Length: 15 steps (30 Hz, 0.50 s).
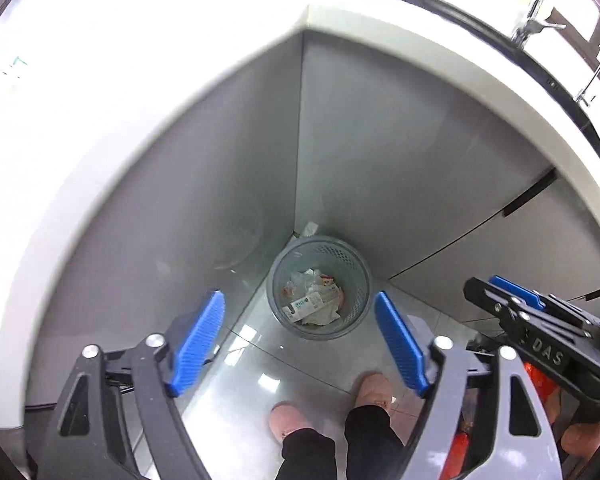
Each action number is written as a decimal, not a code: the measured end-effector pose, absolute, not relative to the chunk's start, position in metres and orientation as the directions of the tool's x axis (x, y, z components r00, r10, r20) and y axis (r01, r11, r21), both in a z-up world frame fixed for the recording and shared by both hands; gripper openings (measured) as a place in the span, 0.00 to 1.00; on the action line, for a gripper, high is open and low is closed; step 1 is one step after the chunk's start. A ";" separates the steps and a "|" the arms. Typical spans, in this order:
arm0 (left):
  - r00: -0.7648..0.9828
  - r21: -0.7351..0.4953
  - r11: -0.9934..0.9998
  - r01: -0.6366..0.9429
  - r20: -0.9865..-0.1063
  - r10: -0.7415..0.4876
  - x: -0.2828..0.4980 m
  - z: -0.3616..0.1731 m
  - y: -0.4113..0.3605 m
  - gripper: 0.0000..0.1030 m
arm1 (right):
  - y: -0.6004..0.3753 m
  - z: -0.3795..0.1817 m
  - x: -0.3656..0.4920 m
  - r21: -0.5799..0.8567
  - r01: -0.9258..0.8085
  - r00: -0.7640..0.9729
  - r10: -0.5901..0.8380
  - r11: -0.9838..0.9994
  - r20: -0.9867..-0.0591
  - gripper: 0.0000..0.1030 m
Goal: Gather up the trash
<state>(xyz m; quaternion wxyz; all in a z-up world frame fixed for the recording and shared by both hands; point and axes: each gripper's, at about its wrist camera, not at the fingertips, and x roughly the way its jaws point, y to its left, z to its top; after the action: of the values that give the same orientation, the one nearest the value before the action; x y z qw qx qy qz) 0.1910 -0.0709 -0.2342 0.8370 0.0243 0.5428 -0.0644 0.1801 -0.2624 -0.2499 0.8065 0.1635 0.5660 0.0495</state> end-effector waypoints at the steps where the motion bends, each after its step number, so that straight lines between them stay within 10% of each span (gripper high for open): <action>1: 0.408 -0.030 0.990 0.136 -0.909 -0.084 0.188 -0.225 -0.070 0.76 | -0.261 -0.239 0.175 0.319 0.098 0.361 0.265 0.943 -0.894 0.39; 15: 0.466 -0.039 0.993 0.114 -0.880 -0.089 0.151 -0.133 -0.067 0.80 | -0.253 -0.136 0.140 0.300 0.018 0.401 0.267 0.954 -0.876 0.39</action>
<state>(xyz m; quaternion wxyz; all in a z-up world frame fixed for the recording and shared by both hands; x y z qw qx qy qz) 0.1510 -0.0672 -0.1335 0.8562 0.0126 0.5131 -0.0593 0.1405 -0.2529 -0.1357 0.8266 0.1318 0.5419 0.0753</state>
